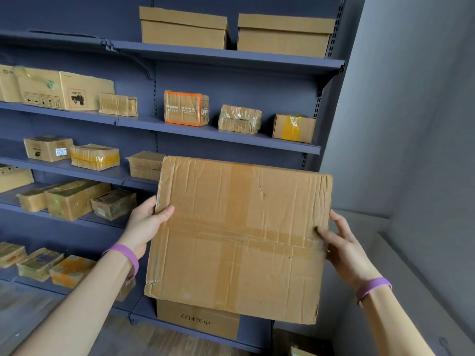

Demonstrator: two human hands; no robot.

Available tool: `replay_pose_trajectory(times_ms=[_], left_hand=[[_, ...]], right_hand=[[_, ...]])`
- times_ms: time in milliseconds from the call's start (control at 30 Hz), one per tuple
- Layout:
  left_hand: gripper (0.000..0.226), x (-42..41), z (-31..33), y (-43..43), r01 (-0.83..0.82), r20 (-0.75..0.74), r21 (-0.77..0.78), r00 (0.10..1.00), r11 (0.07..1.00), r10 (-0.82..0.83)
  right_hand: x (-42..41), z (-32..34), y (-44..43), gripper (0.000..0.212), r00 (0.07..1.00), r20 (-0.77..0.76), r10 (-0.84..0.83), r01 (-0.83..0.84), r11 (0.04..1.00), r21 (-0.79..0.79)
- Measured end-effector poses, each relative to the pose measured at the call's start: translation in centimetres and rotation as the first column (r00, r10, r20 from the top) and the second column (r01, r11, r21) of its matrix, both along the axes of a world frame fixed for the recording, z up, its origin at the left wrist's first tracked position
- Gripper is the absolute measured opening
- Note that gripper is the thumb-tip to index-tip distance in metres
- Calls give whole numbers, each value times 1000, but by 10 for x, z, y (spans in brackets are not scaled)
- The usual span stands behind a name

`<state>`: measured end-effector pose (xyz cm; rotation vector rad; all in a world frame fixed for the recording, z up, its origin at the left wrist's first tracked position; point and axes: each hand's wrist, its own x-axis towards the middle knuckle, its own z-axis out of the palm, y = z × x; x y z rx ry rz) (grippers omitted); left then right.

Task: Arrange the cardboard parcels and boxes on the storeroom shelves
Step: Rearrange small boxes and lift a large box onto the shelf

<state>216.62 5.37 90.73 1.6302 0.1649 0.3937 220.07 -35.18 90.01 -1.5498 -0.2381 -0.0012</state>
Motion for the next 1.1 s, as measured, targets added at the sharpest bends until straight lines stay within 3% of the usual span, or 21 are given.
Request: replay_pose_trajectory(times_ms=[167,300,433,467,600,667,767,867,933,1033,1100], left_hand=[[40,-3,-9,-3,-15,-13,-96,1000,995,13],[40,-5,-1,-2,21,-41,-93,999,995,-25],[103,-7,17,-3,46,-159,-69,986,997,-57],[108,-5,20,-3,33,-175,-87,983,996,-48],[107,4,30,-3,-36,-243,-129,970,991,4],[91,5,32,-1,-33,-266,-115,964,993,1],[74,9,26,4,-19,-236,-136,972,990,-13],[70,11,20,10,-3,-203,-133,979,991,-24],[78,8,16,16,9,-186,-141,982,990,-36],[105,4,10,22,21,-177,-156,983,988,-49],[83,3,9,20,50,-136,-139,988,989,-69]], right_hand=[[0,9,18,68,984,89,-155,156,988,-8],[3,10,18,94,978,167,-128,145,985,-91],[2,9,18,79,981,162,-110,132,983,-130],[0,8,19,77,981,162,-104,125,984,-125],[-2,-2,19,73,981,166,-103,126,983,-135],[-1,-6,20,72,978,174,-117,146,976,-164],[-3,-3,21,71,976,192,-98,141,964,-227],[-4,6,15,66,990,137,-35,71,961,-267],[-4,8,10,74,999,49,-24,33,978,-207],[1,9,11,90,998,-66,-5,6,1000,6],[-1,12,15,85,995,-96,2,3,998,58]])
